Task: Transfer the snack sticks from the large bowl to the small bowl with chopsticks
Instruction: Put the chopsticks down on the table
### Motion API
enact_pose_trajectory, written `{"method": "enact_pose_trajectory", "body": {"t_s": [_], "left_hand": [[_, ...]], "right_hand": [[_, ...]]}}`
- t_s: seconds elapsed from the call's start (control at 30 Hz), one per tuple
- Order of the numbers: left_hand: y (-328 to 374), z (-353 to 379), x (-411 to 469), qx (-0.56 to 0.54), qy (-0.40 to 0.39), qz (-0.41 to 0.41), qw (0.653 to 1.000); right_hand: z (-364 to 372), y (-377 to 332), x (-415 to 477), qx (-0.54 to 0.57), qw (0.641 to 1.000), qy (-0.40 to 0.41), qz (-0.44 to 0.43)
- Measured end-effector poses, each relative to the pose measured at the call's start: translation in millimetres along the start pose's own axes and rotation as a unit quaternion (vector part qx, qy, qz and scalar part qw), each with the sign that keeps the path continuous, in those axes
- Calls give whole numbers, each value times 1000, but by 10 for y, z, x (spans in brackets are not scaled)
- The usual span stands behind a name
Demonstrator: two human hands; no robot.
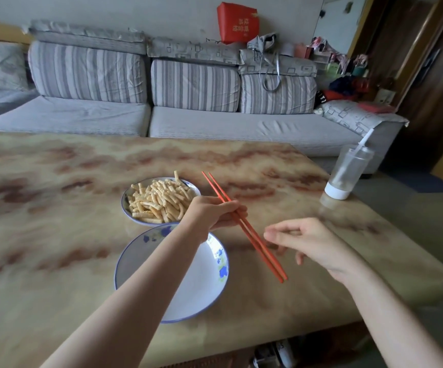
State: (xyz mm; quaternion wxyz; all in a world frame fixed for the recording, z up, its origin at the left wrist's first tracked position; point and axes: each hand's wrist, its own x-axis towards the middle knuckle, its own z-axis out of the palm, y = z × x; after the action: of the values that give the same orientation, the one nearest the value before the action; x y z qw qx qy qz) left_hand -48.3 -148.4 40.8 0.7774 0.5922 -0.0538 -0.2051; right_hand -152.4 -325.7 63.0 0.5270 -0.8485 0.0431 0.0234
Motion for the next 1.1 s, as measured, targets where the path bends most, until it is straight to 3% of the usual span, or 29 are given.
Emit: {"method": "enact_pose_trajectory", "body": {"t_s": [0.13,0.3,0.4,0.67,0.83,1.1], "left_hand": [[-83,60,70,25,-2,-3,1000],[-224,99,178,70,44,2,997],[-370,71,293,157,76,18,985],[-560,76,380,346,110,74,929],[-598,117,433,480,108,88,866],[-648,78,490,561,89,102,817]], "right_hand": [[171,92,201,-98,995,-21,21],[347,341,323,-6,998,5,69],[415,465,375,-8,997,26,74],[522,640,450,-32,993,84,81],[600,705,460,-63,988,119,72],[621,787,408,-35,985,161,42]]}}
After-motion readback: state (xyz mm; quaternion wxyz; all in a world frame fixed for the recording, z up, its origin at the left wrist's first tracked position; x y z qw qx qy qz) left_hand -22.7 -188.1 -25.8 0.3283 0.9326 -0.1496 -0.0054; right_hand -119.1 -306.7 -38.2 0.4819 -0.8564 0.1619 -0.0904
